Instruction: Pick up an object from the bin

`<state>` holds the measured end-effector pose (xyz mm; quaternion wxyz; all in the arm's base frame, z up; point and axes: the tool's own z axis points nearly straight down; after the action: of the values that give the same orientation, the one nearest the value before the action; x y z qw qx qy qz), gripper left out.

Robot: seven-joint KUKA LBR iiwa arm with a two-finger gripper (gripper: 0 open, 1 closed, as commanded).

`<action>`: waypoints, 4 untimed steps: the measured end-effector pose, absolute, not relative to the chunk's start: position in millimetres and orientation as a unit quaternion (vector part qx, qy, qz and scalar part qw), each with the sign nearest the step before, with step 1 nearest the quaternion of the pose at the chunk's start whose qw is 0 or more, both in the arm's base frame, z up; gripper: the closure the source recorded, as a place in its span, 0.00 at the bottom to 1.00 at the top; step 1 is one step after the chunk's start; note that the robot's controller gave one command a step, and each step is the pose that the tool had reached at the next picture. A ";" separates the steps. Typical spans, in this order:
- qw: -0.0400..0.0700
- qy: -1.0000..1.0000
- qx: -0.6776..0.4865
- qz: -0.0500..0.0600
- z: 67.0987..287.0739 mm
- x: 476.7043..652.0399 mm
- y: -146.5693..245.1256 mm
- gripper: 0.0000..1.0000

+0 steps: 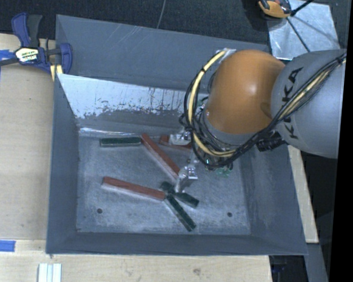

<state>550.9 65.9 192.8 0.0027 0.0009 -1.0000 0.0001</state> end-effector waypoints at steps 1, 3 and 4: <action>-0.001 -1.000 0.000 0.000 197.3 552.6 65.8 0.00; -0.014 -0.999 0.033 -0.002 77.8 529.9 100.6 1.00; -0.014 -0.999 0.033 -0.002 77.8 529.9 100.6 1.00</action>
Offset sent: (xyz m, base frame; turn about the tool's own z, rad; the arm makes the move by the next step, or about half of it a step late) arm -0.0087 -0.0194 -0.1210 -0.0350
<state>529.9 100.6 77.8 -0.0140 0.0327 -0.9994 -0.0019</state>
